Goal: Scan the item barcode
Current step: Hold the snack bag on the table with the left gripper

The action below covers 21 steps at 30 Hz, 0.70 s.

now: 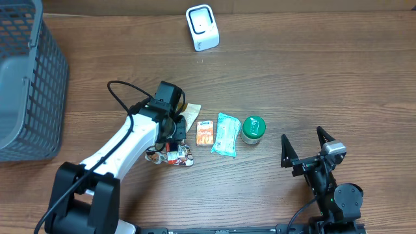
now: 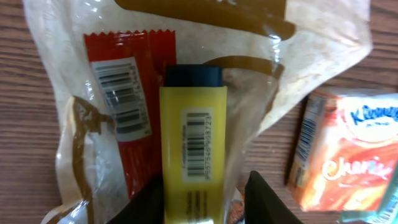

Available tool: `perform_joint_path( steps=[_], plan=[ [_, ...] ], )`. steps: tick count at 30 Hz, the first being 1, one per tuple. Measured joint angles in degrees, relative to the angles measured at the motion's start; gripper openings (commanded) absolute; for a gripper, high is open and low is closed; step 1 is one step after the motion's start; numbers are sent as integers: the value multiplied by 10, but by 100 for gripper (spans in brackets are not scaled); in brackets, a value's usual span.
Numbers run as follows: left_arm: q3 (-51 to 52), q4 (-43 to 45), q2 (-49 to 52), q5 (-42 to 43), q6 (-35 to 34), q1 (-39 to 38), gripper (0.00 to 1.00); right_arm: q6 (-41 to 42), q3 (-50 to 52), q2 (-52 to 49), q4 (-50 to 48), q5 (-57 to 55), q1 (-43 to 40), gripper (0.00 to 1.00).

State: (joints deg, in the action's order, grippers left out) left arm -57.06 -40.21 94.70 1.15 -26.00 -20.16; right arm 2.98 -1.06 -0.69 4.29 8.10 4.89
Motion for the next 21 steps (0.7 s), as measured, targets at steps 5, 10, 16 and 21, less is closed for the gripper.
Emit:
perform_joint_path(
  steps=[5, 10, 16, 21],
  plan=[
    [0, 4, 12, 0, 1, 0, 31, 0, 0, 0, 0, 0, 0, 100],
    [-4, 1, 12, 4, 1, 1, 36, -1, 0, 0, 0, 0, 0, 100],
    [-24, -27, 20, 4, 1, 1, 40, -1, 0, 0, 0, 0, 0, 100],
    [-55, -53, 20, 4, 8, 2, 42, 0, 0, 0, 0, 0, 0, 100]
  ],
)
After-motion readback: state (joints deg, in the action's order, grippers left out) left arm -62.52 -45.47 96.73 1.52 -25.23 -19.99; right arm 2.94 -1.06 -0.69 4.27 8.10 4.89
